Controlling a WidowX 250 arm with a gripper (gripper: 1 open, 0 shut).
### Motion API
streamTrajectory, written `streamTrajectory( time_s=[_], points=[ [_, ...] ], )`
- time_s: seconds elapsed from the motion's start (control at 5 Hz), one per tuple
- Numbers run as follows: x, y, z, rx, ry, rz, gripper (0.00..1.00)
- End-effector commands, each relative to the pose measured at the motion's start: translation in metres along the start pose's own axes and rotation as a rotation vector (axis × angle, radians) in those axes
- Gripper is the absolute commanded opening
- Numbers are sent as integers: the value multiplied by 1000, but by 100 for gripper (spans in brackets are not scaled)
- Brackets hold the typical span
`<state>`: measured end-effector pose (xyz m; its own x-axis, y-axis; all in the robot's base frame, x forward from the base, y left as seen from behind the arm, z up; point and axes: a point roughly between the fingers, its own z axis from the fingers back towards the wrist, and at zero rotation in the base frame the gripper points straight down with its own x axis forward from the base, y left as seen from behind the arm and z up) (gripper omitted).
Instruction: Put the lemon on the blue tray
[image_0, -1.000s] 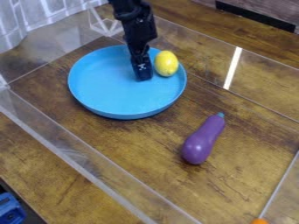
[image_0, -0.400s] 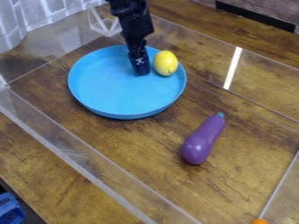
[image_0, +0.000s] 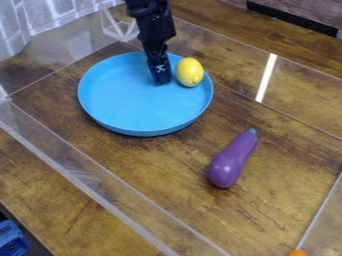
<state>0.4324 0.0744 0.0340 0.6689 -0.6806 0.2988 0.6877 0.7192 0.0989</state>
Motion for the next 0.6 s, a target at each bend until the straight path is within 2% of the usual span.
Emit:
streamTrajectory(
  time_s=[0.0, 0.2, 0.4],
  points=[
    [-1, 22, 15, 74, -27, 53, 100],
    [-6, 28, 10, 90, -23, 105, 100],
    [-10, 30, 18, 83, -30, 81, 100]
  ],
)
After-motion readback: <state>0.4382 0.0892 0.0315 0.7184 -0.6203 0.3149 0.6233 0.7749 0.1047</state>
